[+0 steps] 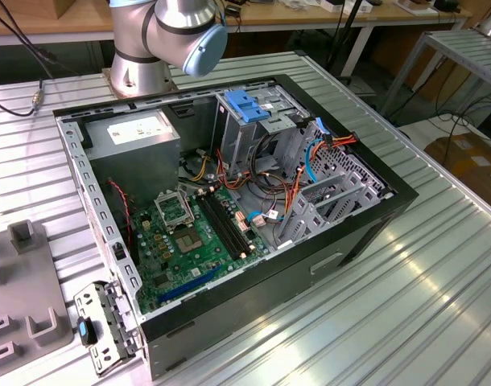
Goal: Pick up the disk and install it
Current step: 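Pick up the disk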
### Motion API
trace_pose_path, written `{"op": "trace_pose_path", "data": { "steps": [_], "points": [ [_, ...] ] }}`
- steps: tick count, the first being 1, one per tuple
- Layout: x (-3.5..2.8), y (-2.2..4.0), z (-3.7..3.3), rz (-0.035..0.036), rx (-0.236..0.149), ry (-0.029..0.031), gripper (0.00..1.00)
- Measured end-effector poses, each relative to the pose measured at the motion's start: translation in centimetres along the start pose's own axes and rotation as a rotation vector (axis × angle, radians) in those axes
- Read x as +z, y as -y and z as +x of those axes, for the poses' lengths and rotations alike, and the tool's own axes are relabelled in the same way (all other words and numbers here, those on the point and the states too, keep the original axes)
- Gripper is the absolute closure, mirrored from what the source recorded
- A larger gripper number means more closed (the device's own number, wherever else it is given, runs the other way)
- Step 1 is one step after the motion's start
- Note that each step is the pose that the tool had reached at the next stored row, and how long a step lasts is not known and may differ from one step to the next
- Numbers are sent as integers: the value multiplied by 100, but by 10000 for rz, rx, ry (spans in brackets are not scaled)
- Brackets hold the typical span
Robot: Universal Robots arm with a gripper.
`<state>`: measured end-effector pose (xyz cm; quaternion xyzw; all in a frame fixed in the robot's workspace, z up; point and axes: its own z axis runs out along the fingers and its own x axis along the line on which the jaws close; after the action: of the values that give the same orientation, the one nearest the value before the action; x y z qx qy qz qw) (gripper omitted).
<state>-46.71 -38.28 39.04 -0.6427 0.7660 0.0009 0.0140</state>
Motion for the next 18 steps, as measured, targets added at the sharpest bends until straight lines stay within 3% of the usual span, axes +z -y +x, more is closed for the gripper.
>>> {"op": "trace_pose_path", "data": {
  "steps": [3, 7, 9, 13, 18],
  "points": [
    [11, 0, 0, 2, 0, -3, 83],
    [33, -1, 1, 6, 0, -23, 58],
    [49, -1, 1, 9, -1, -37, 58],
    [114, -2, 3, 12, -1, -60, 40],
    [241, -5, 5, 11, -87, -59, 40]
  ]
}}
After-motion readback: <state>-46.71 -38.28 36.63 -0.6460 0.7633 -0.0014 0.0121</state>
